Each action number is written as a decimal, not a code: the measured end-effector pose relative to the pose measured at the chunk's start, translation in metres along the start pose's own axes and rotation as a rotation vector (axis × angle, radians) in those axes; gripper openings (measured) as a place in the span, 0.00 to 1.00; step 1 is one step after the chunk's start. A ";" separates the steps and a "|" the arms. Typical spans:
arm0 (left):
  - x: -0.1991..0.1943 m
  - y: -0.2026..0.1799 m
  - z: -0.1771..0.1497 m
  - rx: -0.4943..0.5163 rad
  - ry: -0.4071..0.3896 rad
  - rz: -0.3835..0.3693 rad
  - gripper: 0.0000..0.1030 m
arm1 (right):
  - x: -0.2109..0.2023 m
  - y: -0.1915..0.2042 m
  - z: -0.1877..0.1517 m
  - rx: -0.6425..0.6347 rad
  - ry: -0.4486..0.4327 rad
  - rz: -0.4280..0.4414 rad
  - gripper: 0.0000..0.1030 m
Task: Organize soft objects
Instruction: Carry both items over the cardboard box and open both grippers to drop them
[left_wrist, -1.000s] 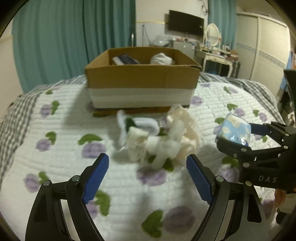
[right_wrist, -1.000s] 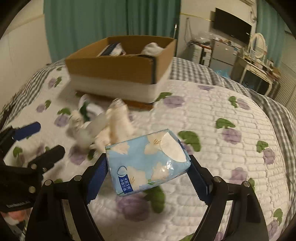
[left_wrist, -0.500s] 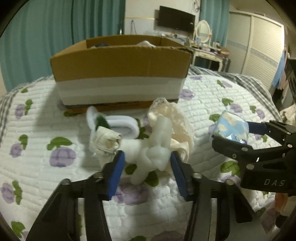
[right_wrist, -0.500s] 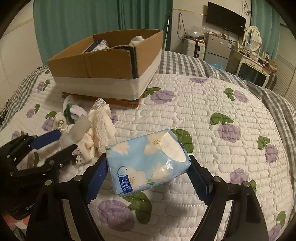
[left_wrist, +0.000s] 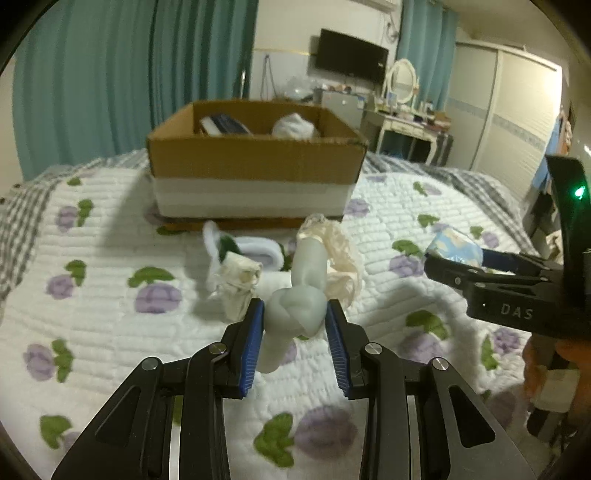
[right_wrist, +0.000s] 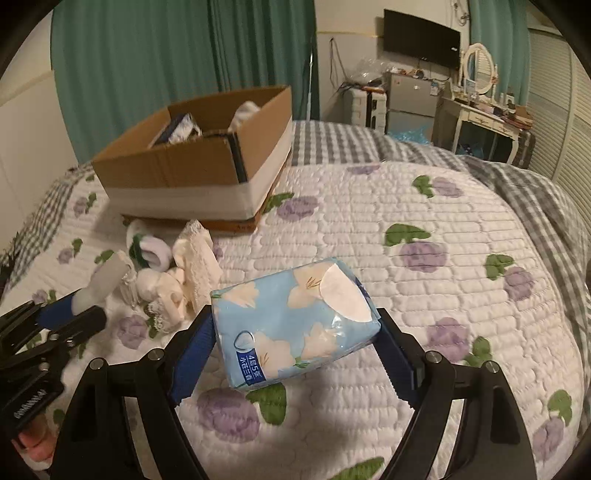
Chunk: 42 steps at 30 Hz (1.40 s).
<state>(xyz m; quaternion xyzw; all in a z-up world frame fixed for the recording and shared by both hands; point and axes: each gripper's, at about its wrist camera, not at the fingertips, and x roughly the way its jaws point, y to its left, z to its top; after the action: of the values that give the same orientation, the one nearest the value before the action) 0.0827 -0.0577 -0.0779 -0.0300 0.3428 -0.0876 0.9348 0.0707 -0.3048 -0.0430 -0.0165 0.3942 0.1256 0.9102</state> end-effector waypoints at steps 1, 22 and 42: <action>-0.009 0.000 0.001 0.002 -0.012 0.002 0.32 | -0.005 0.000 -0.001 0.003 -0.009 -0.004 0.80; -0.092 0.020 0.115 0.087 -0.244 0.046 0.32 | -0.121 0.078 0.116 -0.154 -0.307 0.026 0.80; 0.072 0.074 0.168 0.132 -0.141 0.099 0.56 | 0.070 0.074 0.207 -0.046 -0.221 0.077 0.94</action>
<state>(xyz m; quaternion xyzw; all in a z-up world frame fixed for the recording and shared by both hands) 0.2560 0.0008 -0.0042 0.0426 0.2706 -0.0616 0.9598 0.2464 -0.1917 0.0544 -0.0080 0.2887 0.1706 0.9421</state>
